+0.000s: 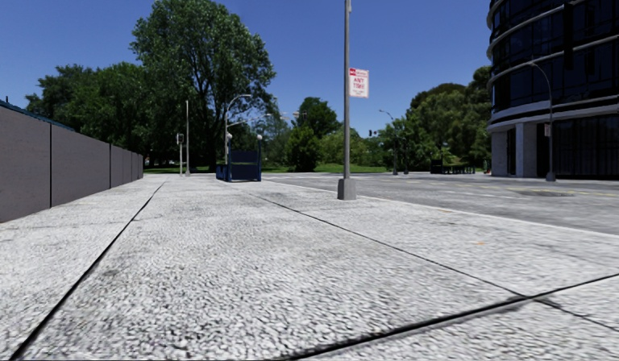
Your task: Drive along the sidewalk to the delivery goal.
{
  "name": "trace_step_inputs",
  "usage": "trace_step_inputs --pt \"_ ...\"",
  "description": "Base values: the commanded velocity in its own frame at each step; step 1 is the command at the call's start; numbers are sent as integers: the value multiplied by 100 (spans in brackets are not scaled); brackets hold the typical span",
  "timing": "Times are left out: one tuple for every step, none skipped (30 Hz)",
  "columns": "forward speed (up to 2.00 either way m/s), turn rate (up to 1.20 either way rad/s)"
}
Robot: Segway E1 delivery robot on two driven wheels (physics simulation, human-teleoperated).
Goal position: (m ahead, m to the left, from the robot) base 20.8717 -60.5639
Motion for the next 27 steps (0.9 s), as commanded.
trace_step_inputs --pt "0 100" --pt "0 103" --pt "0 120" --pt "0 120" --pt "0 120" --pt "0 0" --pt "0 0" --pt "54 0" --pt "142 0" --pt "200 0" --pt "200 0" --pt "200 0" --pt "200 0" --pt "200 0" --pt "200 0" --pt "200 0" --pt "200 0" --pt "200 0" --pt "200 0" --pt "200 0" --pt "200 0" --pt "200 0" --pt "200 0" --pt "200 0" --pt "200 0" --pt "200 0" --pt "200 0"
